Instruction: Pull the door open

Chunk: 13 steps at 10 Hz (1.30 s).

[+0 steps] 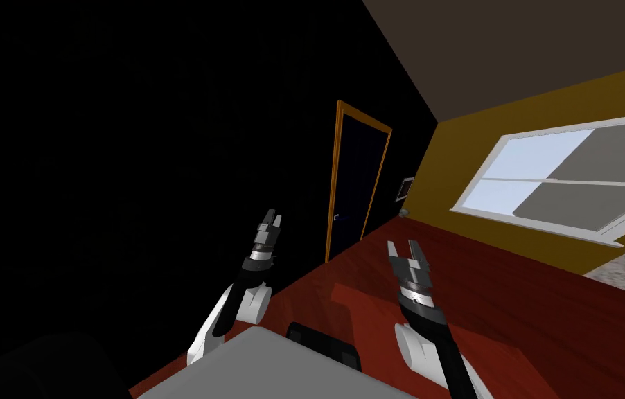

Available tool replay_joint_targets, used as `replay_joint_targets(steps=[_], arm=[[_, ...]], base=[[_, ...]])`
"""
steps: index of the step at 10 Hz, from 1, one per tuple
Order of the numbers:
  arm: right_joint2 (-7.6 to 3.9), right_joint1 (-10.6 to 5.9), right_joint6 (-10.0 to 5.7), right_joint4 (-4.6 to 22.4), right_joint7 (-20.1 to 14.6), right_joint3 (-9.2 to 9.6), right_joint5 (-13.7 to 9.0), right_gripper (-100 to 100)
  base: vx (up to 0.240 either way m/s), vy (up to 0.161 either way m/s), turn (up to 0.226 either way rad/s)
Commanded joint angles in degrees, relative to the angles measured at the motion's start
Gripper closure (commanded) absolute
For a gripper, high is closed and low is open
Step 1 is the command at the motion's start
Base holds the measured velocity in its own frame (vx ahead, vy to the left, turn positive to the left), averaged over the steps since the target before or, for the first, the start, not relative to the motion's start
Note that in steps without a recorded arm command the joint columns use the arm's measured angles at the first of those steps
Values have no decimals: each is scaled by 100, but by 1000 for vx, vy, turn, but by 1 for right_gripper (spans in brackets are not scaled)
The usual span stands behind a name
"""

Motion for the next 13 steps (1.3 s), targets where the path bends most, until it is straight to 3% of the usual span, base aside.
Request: replay_joint_targets(steps=[1, 8, 9, 13], arm=[[-42, -102, -28, 273, -9, 21, -1, -100], [-196, -500, -180, 1316, -54, 92, -7, -100], [-196, -500, -180, 1368, -54, 92, -7, -100], [-293, -777, -285, 2078, -85, 142, -12, -100]], base=[[87, -72, 127], [63, -68, 132], [44, -50, 71], [62, -79, 152]])
